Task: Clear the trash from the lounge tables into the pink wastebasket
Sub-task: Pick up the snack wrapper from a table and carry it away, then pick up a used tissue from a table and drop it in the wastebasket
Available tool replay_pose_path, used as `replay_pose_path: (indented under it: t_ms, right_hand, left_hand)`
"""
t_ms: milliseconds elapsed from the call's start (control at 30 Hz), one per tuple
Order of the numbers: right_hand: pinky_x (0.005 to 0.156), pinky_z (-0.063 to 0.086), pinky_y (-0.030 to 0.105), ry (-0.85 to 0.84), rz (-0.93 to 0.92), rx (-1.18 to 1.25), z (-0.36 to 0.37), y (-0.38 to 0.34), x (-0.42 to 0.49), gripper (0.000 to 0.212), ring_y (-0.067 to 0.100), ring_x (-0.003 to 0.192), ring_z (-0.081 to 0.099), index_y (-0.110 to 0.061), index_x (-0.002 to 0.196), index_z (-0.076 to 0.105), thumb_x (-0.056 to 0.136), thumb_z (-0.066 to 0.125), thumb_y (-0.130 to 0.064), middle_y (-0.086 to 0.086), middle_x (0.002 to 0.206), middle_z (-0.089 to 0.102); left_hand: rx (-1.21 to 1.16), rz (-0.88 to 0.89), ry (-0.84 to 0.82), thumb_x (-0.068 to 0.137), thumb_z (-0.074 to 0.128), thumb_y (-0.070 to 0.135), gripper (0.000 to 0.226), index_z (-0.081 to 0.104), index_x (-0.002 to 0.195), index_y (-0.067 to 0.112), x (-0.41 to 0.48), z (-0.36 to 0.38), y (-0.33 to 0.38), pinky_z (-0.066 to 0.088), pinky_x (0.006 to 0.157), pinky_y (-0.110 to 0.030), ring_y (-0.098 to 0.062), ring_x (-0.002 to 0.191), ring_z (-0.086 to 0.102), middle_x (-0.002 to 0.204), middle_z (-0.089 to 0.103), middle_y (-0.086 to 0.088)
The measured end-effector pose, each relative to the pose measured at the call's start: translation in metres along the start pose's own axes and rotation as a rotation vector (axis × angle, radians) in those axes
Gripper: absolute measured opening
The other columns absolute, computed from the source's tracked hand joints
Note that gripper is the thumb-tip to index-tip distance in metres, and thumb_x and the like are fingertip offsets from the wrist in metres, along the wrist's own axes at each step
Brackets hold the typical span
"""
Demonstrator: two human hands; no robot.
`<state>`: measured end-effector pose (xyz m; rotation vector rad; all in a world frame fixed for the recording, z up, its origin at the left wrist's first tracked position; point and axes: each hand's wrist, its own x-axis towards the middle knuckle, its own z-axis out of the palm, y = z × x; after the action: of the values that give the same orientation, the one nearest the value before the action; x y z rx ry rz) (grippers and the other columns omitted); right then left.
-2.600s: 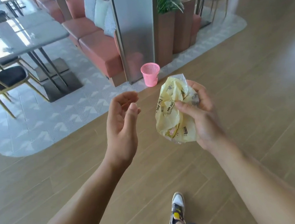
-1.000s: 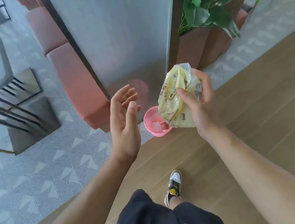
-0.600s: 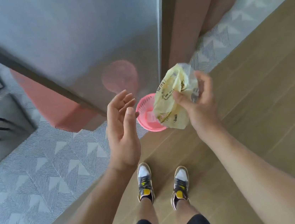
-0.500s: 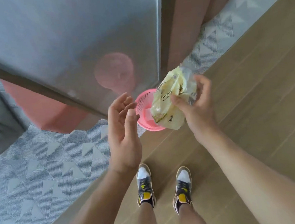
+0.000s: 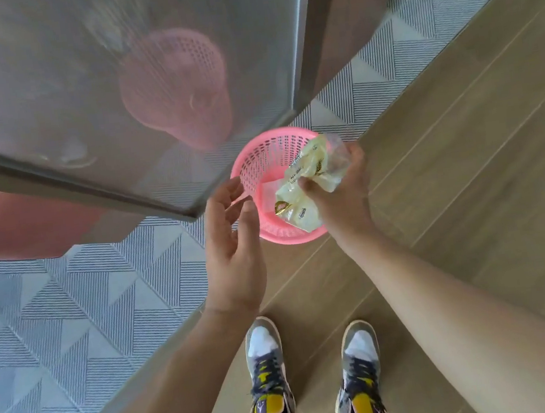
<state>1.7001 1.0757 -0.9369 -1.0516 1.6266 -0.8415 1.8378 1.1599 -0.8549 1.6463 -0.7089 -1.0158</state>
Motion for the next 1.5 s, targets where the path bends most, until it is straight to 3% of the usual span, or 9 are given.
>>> replay_pose_path:
  t_ms: [133, 233, 400, 500, 600, 833, 1000, 1267, 1500]
  right_hand:
    - [0.108, 0.032, 0.021, -0.023, -0.012, -0.103, 0.005, 0.018, 0.01, 0.1, -0.012, 0.117, 0.036, -0.025, 0.16, 0.027, 0.082, 0.09, -0.03, -0.01, 0.138, 0.026]
    - [0.11, 0.037, 0.032, -0.032, 0.019, -0.079, -0.004, 0.012, 0.005, 0.087, 0.005, 0.131, 0.035, -0.029, 0.159, 0.029, 0.09, 0.082, -0.038, -0.012, 0.14, 0.027]
    - [0.089, 0.047, 0.014, -0.087, 0.049, 0.102, -0.03, -0.041, -0.031, 0.049, 0.007, 0.135, 0.051, -0.042, 0.142, 0.046, 0.099, 0.07, -0.044, -0.008, 0.148, 0.051]
    - [0.101, 0.05, 0.026, -0.1, 0.035, 0.198, -0.051, -0.087, -0.057, 0.049, 0.004, 0.134, 0.055, -0.047, 0.132, 0.053, 0.088, 0.069, -0.059, -0.011, 0.143, 0.058]
    - [0.116, 0.048, 0.043, -0.112, -0.063, 0.255, -0.074, -0.141, -0.083, 0.041, 0.008, 0.135, 0.058, -0.041, 0.133, 0.057, 0.094, 0.062, -0.053, -0.011, 0.142, 0.063]
    - [0.115, 0.047, 0.044, -0.193, -0.266, 0.269, -0.117, -0.281, -0.152, 0.043, 0.005, 0.139, 0.056, -0.058, 0.131, 0.059, 0.092, 0.057, -0.076, -0.017, 0.145, 0.062]
    - [0.115, 0.045, 0.048, -0.243, -0.398, 0.306, -0.159, -0.369, -0.21, 0.048, 0.01, 0.143, 0.054, -0.042, 0.141, 0.059, 0.1, 0.056, -0.067, -0.012, 0.148, 0.062]
    - [0.114, 0.048, 0.05, -0.384, -0.584, 0.344, -0.225, -0.496, -0.311, 0.048, 0.018, 0.141, 0.057, -0.04, 0.14, 0.061, 0.1, 0.056, -0.066, -0.004, 0.145, 0.065]
    - [0.113, 0.05, 0.049, -0.5, -0.707, 0.391, -0.234, -0.573, -0.356, 0.039, 0.019, 0.135, 0.062, -0.034, 0.134, 0.064, 0.101, 0.058, -0.055, -0.002, 0.138, 0.07]
  left_hand:
    - [0.017, 0.012, 0.007, 0.1, 0.049, 0.03, 0.023, 0.056, 0.119, 0.041, 0.013, -0.003, -0.015, 0.056, 0.092, -0.024, 0.003, 0.114, 0.065, 0.118, 0.066, 0.036]
    - [0.022, 0.015, -0.002, 0.101, 0.049, 0.032, 0.022, 0.055, 0.119, 0.042, 0.018, -0.005, -0.01, 0.054, 0.088, -0.017, 0.003, 0.114, 0.065, 0.114, 0.065, 0.041]
    - [0.003, 0.063, -0.002, 0.101, 0.05, 0.035, 0.024, 0.055, 0.124, 0.038, 0.014, -0.004, 0.031, 0.055, 0.097, -0.026, -0.007, 0.121, 0.065, 0.116, 0.066, 0.038]
    - [-0.017, 0.102, -0.022, 0.101, 0.049, 0.031, 0.026, 0.055, 0.125, 0.038, 0.001, -0.006, 0.068, 0.055, 0.104, -0.031, -0.007, 0.124, 0.064, 0.121, 0.066, 0.033]
    - [-0.04, 0.166, -0.024, 0.103, 0.048, 0.027, 0.028, 0.054, 0.129, 0.035, -0.019, -0.011, 0.121, 0.054, 0.11, -0.044, -0.011, 0.128, 0.062, 0.133, 0.064, 0.019]
    - [-0.067, 0.299, -0.032, 0.102, 0.047, 0.039, 0.042, 0.051, 0.142, 0.026, -0.086, -0.028, 0.261, 0.047, 0.117, -0.05, -0.013, 0.14, 0.057, 0.149, 0.06, 0.005]
    - [-0.083, 0.363, -0.031, 0.102, 0.047, 0.04, 0.041, 0.052, 0.142, 0.03, -0.145, -0.045, 0.356, 0.043, 0.118, -0.059, -0.017, 0.143, 0.054, 0.147, 0.06, 0.012]
    - [-0.112, 0.523, 0.115, 0.102, 0.048, 0.04, 0.044, 0.053, 0.143, 0.026, -0.258, -0.094, 0.489, 0.043, 0.116, -0.062, -0.025, 0.143, 0.054, 0.148, 0.061, 0.004]
    - [-0.176, 0.67, 0.253, 0.1, 0.048, 0.037, 0.043, 0.052, 0.141, 0.026, -0.316, -0.138, 0.548, 0.05, 0.114, -0.051, -0.023, 0.141, 0.056, 0.146, 0.06, 0.004]
